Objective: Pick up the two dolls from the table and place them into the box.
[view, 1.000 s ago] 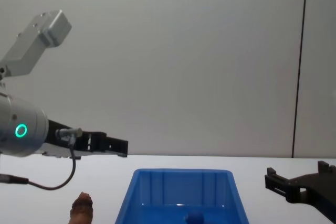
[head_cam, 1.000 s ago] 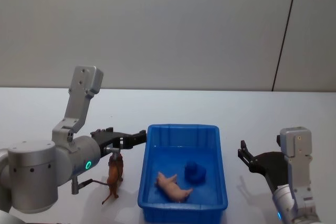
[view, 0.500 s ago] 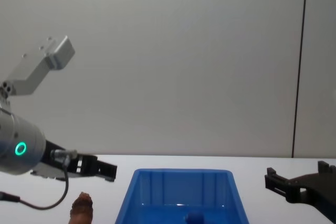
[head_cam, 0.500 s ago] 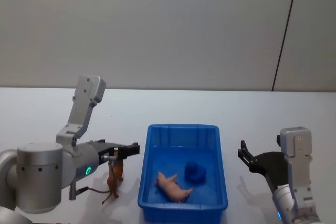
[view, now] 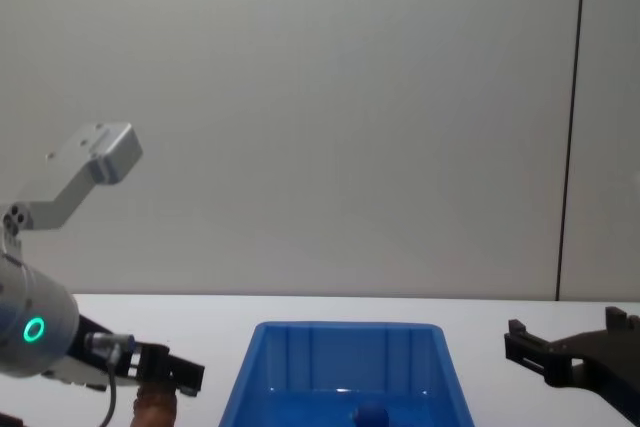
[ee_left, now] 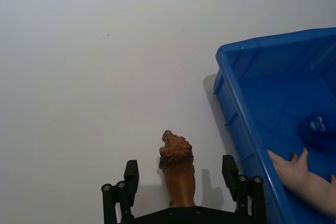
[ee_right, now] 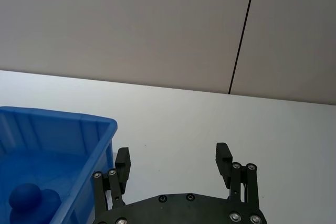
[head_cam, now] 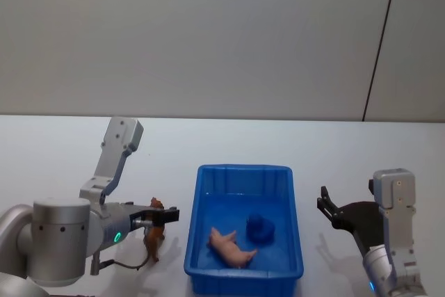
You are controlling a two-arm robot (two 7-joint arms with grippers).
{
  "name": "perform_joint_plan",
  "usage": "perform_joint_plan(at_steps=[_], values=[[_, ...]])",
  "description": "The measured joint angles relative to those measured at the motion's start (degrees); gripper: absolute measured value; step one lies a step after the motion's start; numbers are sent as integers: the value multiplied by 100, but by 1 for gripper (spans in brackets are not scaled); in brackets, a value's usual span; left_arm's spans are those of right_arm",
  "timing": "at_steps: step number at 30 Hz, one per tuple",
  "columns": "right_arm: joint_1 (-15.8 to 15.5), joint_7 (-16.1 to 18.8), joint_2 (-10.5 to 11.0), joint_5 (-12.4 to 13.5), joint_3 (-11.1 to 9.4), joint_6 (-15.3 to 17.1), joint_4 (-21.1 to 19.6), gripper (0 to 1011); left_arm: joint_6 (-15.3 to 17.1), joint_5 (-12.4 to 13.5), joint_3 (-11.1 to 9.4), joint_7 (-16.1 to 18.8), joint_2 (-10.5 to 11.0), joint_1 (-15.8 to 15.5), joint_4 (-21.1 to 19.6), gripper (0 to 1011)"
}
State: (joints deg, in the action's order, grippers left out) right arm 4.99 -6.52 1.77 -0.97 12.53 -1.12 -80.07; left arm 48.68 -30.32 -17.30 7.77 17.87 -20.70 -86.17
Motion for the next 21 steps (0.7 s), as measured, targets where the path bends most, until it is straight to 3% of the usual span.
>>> perform_joint_plan(at_steps=[11, 15, 21], values=[[0, 0, 0, 0, 0, 0, 0, 1001, 15, 142, -3, -136, -25, -41, 263, 1002], [0, 0, 0, 0, 0, 0, 0, 1001, -4, 177, -3, -213, -32, -57, 345, 953], [0, 0, 0, 0, 0, 0, 0, 1001, -28, 218, -2, -360, -54, -88, 498, 796]])
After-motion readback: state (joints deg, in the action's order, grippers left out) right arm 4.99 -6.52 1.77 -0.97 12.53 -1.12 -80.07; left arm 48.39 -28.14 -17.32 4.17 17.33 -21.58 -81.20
